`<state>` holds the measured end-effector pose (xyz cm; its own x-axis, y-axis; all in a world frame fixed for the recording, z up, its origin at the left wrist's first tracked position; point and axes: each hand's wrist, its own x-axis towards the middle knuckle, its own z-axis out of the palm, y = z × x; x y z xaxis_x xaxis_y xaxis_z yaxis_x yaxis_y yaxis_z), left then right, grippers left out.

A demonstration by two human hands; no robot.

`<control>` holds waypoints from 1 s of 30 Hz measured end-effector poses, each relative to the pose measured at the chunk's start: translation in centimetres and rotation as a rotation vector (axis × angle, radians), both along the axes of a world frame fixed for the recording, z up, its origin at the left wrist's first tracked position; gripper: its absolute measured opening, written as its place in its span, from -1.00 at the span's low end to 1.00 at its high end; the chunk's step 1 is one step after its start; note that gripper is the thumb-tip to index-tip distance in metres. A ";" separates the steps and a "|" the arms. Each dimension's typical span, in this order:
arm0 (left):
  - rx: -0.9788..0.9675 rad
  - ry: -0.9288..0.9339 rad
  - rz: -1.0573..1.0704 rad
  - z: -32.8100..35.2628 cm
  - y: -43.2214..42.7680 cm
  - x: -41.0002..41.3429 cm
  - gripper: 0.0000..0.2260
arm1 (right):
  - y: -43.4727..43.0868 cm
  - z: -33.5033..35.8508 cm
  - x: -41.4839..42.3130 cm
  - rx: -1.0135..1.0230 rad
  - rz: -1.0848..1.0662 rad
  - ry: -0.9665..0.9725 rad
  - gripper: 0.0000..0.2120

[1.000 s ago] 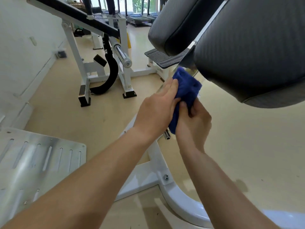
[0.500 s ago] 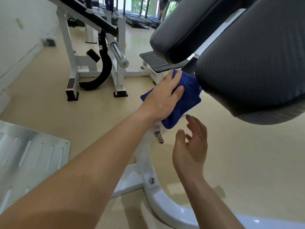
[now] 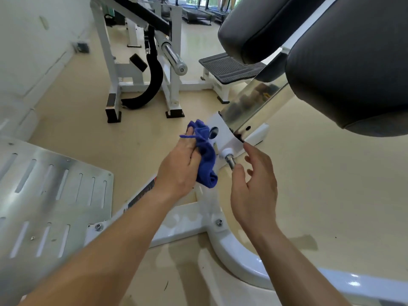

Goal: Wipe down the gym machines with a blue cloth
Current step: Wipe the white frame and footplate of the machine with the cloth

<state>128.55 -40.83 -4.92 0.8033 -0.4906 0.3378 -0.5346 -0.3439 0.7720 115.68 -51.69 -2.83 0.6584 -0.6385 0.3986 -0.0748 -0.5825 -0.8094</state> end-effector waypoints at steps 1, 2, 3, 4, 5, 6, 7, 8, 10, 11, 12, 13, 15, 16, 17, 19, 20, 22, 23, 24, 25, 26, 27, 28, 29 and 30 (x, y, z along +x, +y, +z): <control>-0.013 0.021 -0.008 -0.8 0.8 -0.4 -0.62 | 0.2 -0.2 -0.1 -0.004 0.012 0.010 -0.56; -0.008 0.038 -0.023 -1.1 1.2 -0.5 -0.58 | 0.3 -0.5 -0.2 -0.007 0.020 0.021 -0.57; 0.019 0.045 -0.040 -0.9 1.2 -0.3 -0.56 | 0.5 -0.8 -0.3 -0.009 0.024 0.031 -0.57; 0.057 0.040 -0.051 -0.3 0.8 -0.1 -0.55 | 0.6 -1.2 -0.3 -0.006 0.023 0.038 -0.57; 0.084 0.019 -0.063 0.6 0.0 0.0 -0.52 | 0.7 -1.6 -0.4 0.003 0.022 0.048 -0.56; 0.090 -0.013 -0.078 1.6 -0.8 -0.2 -0.48 | 0.9 -2.1 -0.5 0.017 0.023 0.060 -0.55; 0.078 -0.056 -0.095 2.4 -1.6 -0.7 -0.44 | 0.9 -2.7 -0.7 0.032 0.022 0.072 -0.56; 0.058 -0.110 -0.098 2.7 -2.3 -1.4 -0.43 | 0.8 -3.3 -1.0 0.046 0.015 0.085 -0.58; 0.014 -0.269 -0.023 1.8 -2.2 -2.9 -0.48 | 0.6 -4.6 -1.7 0.083 -0.004 0.117 -0.60; 0.012 -0.366 0.032 1.0 -1.5 -3.4 -0.51 | 0.6 -5.1 -2.0 0.109 -0.005 0.128 -0.60; 0.026 -0.442 0.077 -0.2 -0.4 -3.4 -0.51 | 0.7 -5.7 -2.3 0.136 0.004 0.133 -0.60; 0.054 -0.473 0.110 -1.5 0.8 -3.3 -0.50 | 0.9 -6.2 -2.5 0.156 0.027 0.134 -0.61; 0.117 -0.403 0.162 -3.5 3.4 -3.2 -0.49 | 1.9 -7.0 -2.7 0.185 0.100 0.124 -0.63; 0.139 -0.338 0.184 -4.2 4.5 -3.4 -0.49 | 2.5 -7.4 -2.7 0.195 0.139 0.116 -0.65; 0.153 -0.280 0.203 -4.7 5.2 -3.8 -0.49 | 3.3 -7.8 -2.7 0.208 0.175 0.112 -0.66; 0.137 -0.209 0.225 -5.2 5.9 -4.5 -0.49 | 4.7 -8.5 -2.4 0.263 0.237 0.107 -0.68; 0.114 -0.173 0.232 -5.2 6.1 -4.7 -0.50 | 5.4 -8.8 -2.3 0.302 0.260 0.098 -0.69; 0.072 -0.107 0.230 -5.4 6.4 -5.4 -0.49 | 6.5 -9.3 -2.0 0.383 0.316 0.073 -0.72; 0.069 -0.104 0.212 -5.7 6.6 -5.9 -0.48 | 7.0 -9.3 -1.8 0.433 0.363 0.062 -0.74; 0.080 -0.132 0.183 -6.0 6.8 -6.5 -0.48 | 7.4 -9.4 -1.6 0.475 0.416 0.052 -0.77; 0.095 -0.175 0.147 -6.3 7.1 -7.1 -0.47 | 7.6 -9.4 -1.3 0.505 0.463 0.029 -0.78; 0.101 -0.211 0.109 -6.6 7.3 -7.7 -0.46 | 7.8 -9.5 -1.0 0.541 0.498 -0.008 -0.77; 0.098 -0.224 0.069 -6.9 7.6 -8.2 -0.44 | 7.9 -9.5 -0.9 0.591 0.520 -0.040 -0.75; 0.092 -0.213 0.025 -7.2 8.0 -8.6 -0.43 | 7.9 -9.5 -0.8 0.648 0.534 -0.057 -0.75; 0.089 -0.180 -0.017 -7.4 8.3 -8.9 -0.42 | 7.9 -9.6 -0.8 0.695 0.541 -0.058 -0.76; 0.093 -0.132 -0.059 -7.7 8.6 -9.0 -0.42 | 7.7 -9.7 -1.0 0.725 0.542 -0.045 -0.77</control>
<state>119.51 -32.25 -12.65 0.7238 -0.5697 0.3892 -0.6504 -0.3752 0.6605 114.66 -43.99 -12.55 0.9354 -0.3498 0.0523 0.1020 0.1252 -0.9869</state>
